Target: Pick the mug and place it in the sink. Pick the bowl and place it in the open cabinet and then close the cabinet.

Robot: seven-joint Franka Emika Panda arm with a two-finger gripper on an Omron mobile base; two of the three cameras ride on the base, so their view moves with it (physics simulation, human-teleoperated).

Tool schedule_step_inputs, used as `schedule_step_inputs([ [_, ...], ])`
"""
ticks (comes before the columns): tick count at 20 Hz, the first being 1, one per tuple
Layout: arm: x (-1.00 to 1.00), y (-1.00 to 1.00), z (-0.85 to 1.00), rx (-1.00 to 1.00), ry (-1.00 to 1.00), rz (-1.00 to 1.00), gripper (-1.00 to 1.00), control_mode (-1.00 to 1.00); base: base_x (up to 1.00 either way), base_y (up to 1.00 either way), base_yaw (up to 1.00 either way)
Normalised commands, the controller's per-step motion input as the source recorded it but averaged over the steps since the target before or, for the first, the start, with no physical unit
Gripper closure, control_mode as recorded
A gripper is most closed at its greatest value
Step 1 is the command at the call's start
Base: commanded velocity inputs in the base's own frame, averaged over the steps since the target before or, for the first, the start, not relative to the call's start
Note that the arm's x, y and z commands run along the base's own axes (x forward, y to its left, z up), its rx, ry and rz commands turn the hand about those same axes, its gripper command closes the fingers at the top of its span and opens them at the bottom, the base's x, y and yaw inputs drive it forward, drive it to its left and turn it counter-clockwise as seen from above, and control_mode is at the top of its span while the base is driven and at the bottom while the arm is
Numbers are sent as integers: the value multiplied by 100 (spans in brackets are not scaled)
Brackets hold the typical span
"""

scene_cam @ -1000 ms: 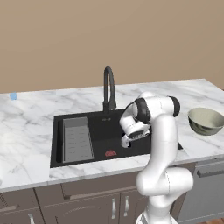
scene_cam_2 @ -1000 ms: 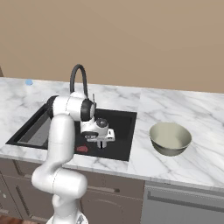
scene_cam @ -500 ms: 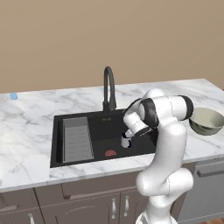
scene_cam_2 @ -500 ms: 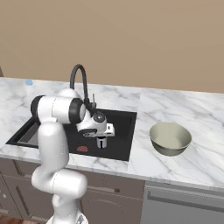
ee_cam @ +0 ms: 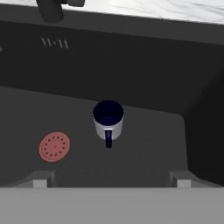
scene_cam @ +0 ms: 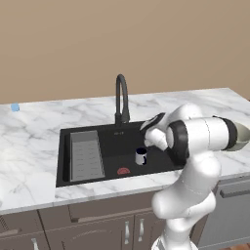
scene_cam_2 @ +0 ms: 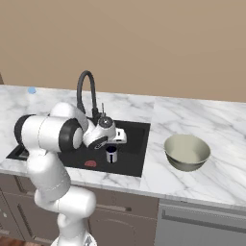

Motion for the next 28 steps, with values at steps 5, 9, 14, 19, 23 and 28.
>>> schedule_step_inputs([
  [5, -23, -31, 86, 0, 14, -14, -100, -100, 0, 0, 0],
  [9, -11, -19, 88, -1, 16, -16, -100, -100, 0, 0, 0],
  [14, 0, -15, 89, -1, 13, -11, -100, -100, 0, 0, 0],
  [19, -8, -32, 28, 0, 4, -2, -100, -100, 0, 0, 0],
  [23, -14, -27, 3, 0, 0, 0, -100, -100, 0, 0, 0],
  [28, -7, -27, 3, 0, 0, 0, -100, -100, 0, 0, 0],
])
